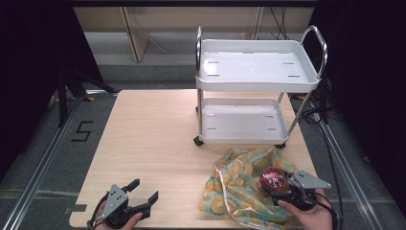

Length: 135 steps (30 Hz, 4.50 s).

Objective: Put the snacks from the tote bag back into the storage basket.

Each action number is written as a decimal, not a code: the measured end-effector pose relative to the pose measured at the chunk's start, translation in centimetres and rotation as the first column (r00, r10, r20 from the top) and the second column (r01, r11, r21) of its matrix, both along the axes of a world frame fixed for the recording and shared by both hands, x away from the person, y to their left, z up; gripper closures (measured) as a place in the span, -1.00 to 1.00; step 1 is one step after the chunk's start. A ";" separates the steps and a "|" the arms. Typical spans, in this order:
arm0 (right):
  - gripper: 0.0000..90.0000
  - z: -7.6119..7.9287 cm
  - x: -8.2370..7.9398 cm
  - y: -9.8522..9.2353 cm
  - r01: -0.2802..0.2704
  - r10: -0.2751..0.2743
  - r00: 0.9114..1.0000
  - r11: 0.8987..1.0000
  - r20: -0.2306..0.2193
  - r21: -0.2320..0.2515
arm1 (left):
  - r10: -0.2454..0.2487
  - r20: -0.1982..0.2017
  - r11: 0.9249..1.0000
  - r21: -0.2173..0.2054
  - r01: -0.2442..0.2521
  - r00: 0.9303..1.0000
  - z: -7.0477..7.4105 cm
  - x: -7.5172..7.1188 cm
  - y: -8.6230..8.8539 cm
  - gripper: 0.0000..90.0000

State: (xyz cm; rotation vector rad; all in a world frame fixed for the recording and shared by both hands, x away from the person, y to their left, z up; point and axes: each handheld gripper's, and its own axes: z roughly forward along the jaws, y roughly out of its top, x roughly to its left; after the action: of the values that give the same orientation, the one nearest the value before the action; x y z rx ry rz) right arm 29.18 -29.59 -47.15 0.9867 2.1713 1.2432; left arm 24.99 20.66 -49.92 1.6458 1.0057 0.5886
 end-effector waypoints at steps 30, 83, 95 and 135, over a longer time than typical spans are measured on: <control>-0.41 0.8 0.5 1.7 0.019 -0.019 1.000 1.000 0.009 0.012 | 0.004 0.002 1.000 0.003 -0.004 1.000 0.0 -0.1 0.0 -0.59; -0.41 2.8 1.3 3.2 0.038 -0.039 0.998 0.999 0.050 0.022 | -0.001 0.011 1.000 -0.010 0.001 1.000 0.0 0.0 0.0 -0.59; -0.41 3.1 1.5 3.5 0.035 -0.037 0.998 0.999 0.057 0.025 | 0.000 0.012 1.000 -0.012 0.000 1.000 0.0 0.0 0.0 -0.59; -0.41 3.6 2.1 4.7 0.005 -0.006 0.998 1.000 0.066 0.023 | 0.005 0.015 1.000 -0.014 -0.005 1.000 0.1 -0.1 -0.1 -0.58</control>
State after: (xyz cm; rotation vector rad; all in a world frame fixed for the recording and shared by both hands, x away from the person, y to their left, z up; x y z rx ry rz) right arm 31.28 -24.87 -43.59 0.9461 2.1074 1.2822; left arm 24.92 20.59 -49.83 1.6242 1.0009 0.5953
